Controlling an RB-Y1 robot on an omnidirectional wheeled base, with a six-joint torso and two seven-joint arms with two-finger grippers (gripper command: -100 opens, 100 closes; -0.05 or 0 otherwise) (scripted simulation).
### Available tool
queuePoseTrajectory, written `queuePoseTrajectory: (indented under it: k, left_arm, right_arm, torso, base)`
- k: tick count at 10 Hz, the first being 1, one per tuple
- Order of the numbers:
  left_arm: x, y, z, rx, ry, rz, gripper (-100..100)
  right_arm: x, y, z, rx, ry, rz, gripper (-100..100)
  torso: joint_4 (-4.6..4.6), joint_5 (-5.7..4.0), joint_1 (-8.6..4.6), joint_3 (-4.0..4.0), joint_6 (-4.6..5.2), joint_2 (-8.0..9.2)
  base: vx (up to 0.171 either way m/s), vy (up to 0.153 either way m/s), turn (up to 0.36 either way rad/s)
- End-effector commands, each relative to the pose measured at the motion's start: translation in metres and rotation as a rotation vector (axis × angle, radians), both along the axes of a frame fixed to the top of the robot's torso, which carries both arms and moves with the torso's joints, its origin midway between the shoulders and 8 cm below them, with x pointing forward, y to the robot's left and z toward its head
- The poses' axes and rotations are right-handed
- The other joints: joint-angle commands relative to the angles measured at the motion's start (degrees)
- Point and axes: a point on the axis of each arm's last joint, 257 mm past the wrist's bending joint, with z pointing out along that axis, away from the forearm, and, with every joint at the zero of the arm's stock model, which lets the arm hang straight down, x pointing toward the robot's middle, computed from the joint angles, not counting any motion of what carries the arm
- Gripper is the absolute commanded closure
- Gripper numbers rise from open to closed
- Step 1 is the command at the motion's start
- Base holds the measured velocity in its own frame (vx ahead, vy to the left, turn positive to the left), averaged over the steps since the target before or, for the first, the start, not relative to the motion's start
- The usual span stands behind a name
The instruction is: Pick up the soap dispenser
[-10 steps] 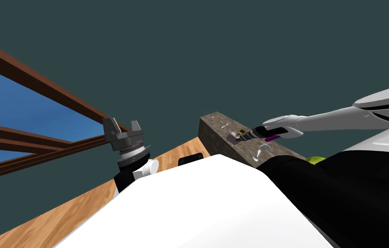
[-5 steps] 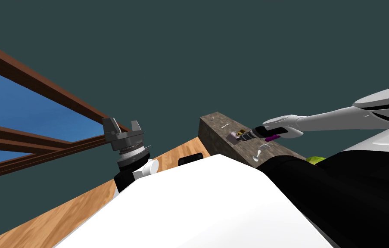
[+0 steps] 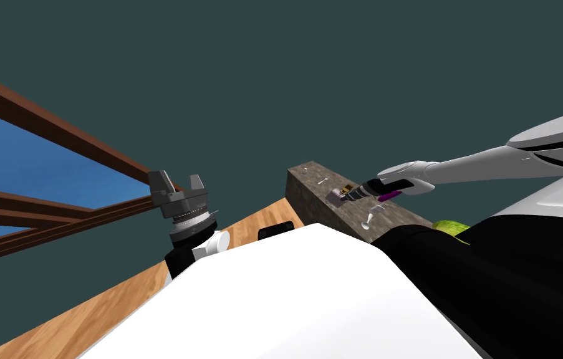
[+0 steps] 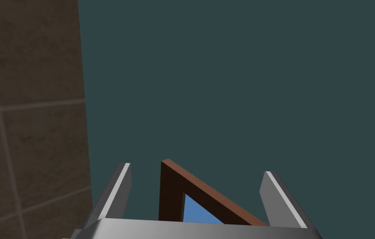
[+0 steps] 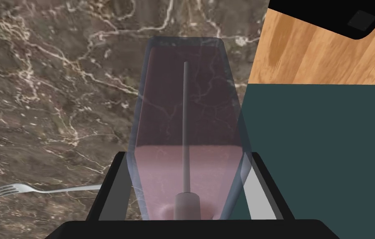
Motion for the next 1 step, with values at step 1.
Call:
queuePoseTrajectory:
  k: [1]
  left_arm:
    - [0.0,0.0,0.0,0.0,0.0,0.0,0]
  right_arm:
    - [0.0,0.0,0.0,0.0,0.0,0.0,0]
  torso:
    - [0.0,0.0,0.0,0.0,0.0,0.0]
  base:
    - [0.0,0.0,0.0]
